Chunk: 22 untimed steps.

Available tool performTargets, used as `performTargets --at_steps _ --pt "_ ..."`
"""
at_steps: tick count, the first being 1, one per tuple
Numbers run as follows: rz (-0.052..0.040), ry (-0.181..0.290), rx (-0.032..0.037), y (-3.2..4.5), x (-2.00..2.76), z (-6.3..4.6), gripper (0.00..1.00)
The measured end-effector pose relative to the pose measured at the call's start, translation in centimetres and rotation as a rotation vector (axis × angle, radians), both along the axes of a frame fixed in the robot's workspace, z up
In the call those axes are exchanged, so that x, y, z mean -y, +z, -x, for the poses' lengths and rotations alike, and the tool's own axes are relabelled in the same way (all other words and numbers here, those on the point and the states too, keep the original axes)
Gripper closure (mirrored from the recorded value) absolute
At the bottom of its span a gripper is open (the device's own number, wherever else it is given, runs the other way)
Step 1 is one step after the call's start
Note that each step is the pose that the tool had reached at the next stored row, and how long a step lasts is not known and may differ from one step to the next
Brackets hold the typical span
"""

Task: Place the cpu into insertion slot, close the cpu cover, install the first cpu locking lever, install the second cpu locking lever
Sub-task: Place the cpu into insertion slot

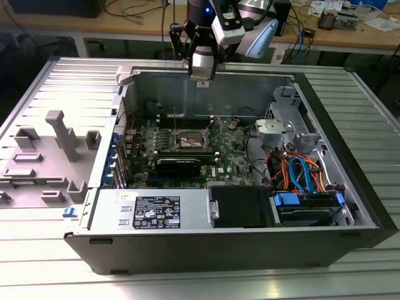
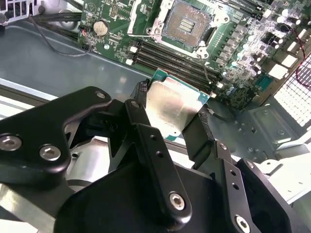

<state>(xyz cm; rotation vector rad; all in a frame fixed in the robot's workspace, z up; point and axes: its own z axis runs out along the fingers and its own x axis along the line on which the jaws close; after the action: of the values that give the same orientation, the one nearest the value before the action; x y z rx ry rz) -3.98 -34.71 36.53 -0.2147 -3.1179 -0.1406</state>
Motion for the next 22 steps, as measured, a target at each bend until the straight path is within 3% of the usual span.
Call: performTargets --at_steps 22 --pt "0.0 -0.184 0.0 -0.24 0.0 0.0 0.45"
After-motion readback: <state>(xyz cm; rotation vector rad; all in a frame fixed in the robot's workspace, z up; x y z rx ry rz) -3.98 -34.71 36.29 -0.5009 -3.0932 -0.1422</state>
